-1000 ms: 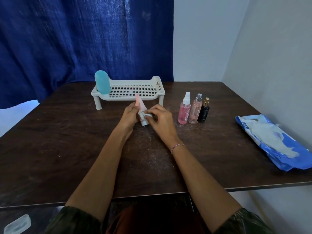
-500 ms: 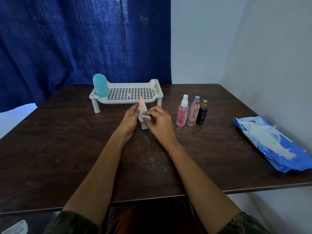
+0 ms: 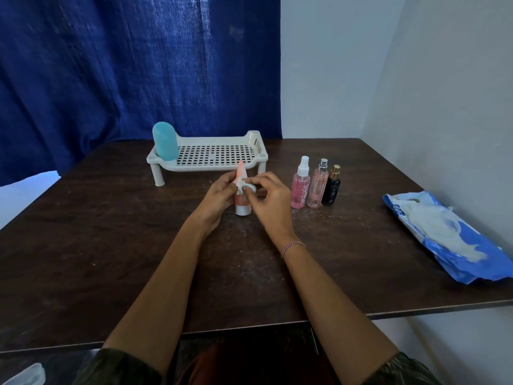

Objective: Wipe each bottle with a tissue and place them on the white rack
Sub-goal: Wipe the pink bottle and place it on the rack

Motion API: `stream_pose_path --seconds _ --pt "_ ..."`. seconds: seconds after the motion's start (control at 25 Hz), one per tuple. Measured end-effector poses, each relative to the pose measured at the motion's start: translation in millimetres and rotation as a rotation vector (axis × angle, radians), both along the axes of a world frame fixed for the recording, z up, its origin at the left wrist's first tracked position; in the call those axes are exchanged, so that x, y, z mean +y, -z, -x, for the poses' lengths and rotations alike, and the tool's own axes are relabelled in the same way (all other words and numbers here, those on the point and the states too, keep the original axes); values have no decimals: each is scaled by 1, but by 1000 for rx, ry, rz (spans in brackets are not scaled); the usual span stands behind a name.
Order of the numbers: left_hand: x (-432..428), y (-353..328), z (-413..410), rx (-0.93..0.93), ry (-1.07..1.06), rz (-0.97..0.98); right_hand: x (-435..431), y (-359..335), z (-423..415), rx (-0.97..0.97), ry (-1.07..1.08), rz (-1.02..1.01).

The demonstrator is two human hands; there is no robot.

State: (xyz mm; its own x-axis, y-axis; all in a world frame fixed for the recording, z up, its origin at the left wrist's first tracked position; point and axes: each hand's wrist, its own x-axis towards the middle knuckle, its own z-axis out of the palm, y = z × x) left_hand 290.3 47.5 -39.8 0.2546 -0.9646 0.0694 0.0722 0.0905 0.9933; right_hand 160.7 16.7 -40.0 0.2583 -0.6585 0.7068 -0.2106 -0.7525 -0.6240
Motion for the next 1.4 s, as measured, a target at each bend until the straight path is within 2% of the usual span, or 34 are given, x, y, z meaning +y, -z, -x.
stream_pose_path --seconds 0.28,0.72,1.04,1.16,1.4 --pt "4 -1 -1 10 -6 0 0 2 1 81 -38 -12" --pt "6 0 7 -73 94 68 -8 -2 2 -128 27 -42" --pt "6 0 7 -109 25 34 -7 -3 7 -46 -64 -58" --pt "4 1 9 -134 56 33 -8 -4 7 -68 -31 -5" --pt "2 3 14 -202 98 17 -12 -9 9 -184 90 -26"
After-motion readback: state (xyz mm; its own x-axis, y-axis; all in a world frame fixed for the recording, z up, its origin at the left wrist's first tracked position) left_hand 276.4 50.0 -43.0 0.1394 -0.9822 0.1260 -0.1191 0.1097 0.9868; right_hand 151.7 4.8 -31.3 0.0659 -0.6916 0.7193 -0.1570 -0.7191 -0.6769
